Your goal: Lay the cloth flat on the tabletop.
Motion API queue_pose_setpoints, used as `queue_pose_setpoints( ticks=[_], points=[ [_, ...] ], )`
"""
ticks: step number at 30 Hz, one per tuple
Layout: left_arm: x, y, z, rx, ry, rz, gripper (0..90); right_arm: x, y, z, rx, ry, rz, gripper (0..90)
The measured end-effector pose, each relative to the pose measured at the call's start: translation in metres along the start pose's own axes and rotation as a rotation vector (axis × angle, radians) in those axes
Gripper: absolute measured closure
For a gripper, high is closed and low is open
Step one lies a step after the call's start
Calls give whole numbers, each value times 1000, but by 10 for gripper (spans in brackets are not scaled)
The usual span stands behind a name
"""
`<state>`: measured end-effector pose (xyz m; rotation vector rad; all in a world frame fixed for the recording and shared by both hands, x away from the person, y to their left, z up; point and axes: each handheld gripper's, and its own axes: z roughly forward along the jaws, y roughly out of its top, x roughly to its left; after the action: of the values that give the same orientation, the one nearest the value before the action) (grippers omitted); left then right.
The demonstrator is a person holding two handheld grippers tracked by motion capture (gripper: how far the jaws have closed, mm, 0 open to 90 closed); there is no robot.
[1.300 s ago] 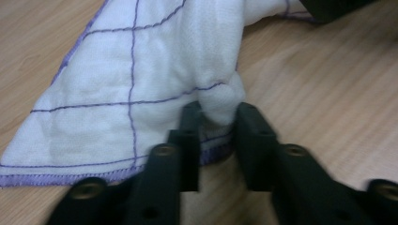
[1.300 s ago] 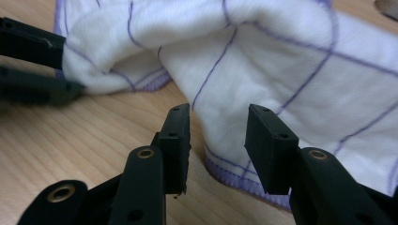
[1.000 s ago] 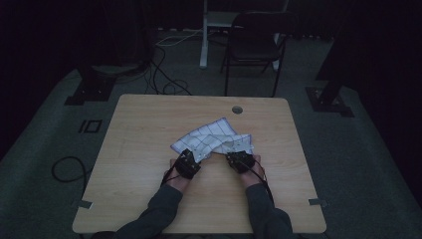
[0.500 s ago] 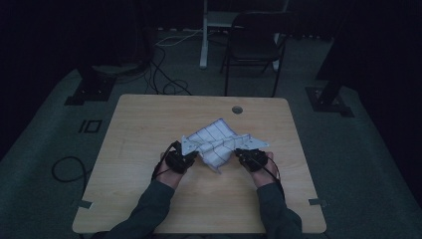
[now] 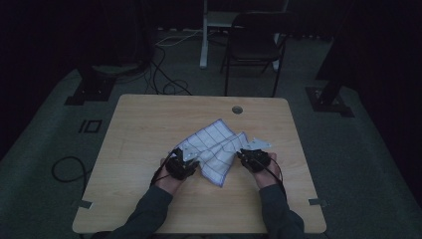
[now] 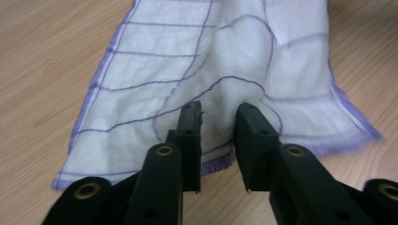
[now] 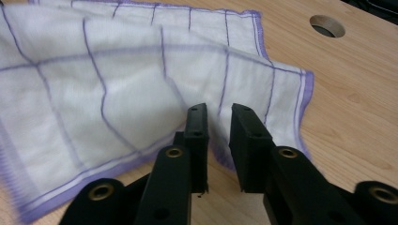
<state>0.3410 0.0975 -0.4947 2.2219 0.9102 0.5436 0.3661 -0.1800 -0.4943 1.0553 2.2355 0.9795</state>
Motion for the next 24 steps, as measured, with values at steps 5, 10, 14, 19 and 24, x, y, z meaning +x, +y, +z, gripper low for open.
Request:
queue_pose_setpoints(
  ticks=[5, 10, 14, 19, 24],
  points=[
    [7, -4, -12, -30, 8, -17, 675, 9, -2, -6, -24, 13, 18, 715],
    [14, -2, -20, -57, 31, -24, 671, 28, -5, 0, -26, 68, 12, 688],
    [22, -1, -18, -61, 43, -37, 674, 37, -6, 8, -17, 89, 19, 670],
    [38, -2, 1, -71, 57, -62, 663, 51, -11, 24, -4, 116, 55, 655],
    [49, 0, 21, -53, 69, -56, 663, 57, -14, 36, 19, 98, 54, 643]
  ],
)
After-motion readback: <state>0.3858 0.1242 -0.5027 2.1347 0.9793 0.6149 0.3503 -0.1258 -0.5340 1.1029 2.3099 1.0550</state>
